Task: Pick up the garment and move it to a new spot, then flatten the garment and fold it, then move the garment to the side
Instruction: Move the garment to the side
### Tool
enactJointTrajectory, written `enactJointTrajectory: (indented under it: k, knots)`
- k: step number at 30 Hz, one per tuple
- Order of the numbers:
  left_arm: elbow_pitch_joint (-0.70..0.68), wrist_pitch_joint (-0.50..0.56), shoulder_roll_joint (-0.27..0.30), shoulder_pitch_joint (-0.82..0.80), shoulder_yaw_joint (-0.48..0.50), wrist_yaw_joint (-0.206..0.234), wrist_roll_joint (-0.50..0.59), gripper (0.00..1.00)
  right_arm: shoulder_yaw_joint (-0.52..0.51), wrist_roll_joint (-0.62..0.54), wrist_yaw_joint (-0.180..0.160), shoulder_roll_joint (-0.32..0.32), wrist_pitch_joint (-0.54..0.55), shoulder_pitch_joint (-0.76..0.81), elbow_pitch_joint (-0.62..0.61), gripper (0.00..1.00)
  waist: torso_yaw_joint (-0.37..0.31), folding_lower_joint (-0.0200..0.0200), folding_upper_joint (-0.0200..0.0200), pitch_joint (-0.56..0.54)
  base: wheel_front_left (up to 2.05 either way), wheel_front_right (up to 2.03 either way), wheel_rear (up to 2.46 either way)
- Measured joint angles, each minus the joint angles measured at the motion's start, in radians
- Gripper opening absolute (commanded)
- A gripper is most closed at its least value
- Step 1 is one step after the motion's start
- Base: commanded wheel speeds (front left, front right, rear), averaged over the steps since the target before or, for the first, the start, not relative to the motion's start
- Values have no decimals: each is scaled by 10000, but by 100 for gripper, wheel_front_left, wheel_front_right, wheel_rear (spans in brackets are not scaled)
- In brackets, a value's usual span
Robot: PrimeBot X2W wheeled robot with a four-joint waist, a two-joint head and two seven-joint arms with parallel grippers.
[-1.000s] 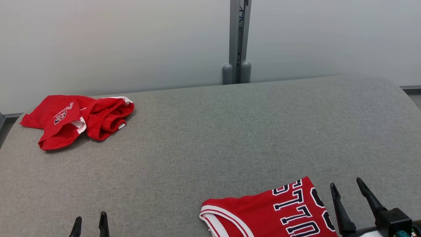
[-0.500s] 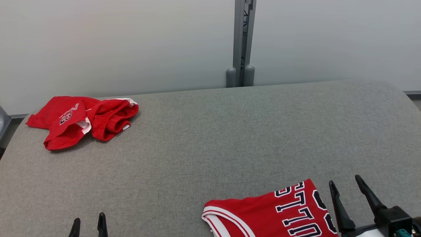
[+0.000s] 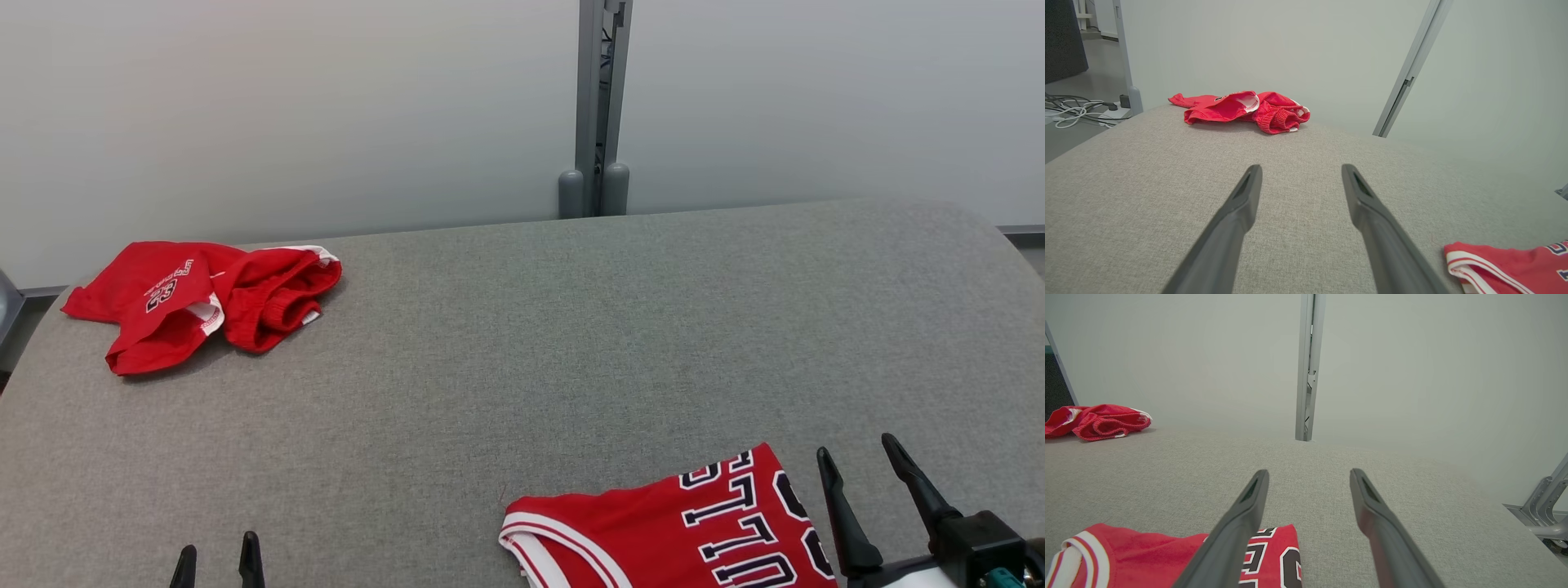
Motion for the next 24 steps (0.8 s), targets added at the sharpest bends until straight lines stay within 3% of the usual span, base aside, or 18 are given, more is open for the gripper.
enactJointTrajectory:
  k: [6, 15, 19, 24]
  knots:
    - [-17, 0, 0, 5, 10, 0, 4, 100, 247, 274, 0, -293, 46, -63, 207, 100, 6, 0, 0, -2, 0, 0, 0]
    - [-46, 0, -2, 28, 71, -65, 109, 100, 1421, 1597, 0, -1755, 4700, -522, 374, 100, -212, 0, 0, 180, 0, 0, 0]
    - [-36, 0, 2, -24, 35, -77, 138, 100, 1661, 2100, 0, -1655, 5421, -1059, 1175, 100, -224, 0, 1, 356, 0, 0, 0]
    - [-52, 0, -2, -186, -52, -130, 221, 100, 2234, 2627, 0, -1452, 5384, -1875, 2475, 100, -156, 0, 0, 576, 0, 0, 0]
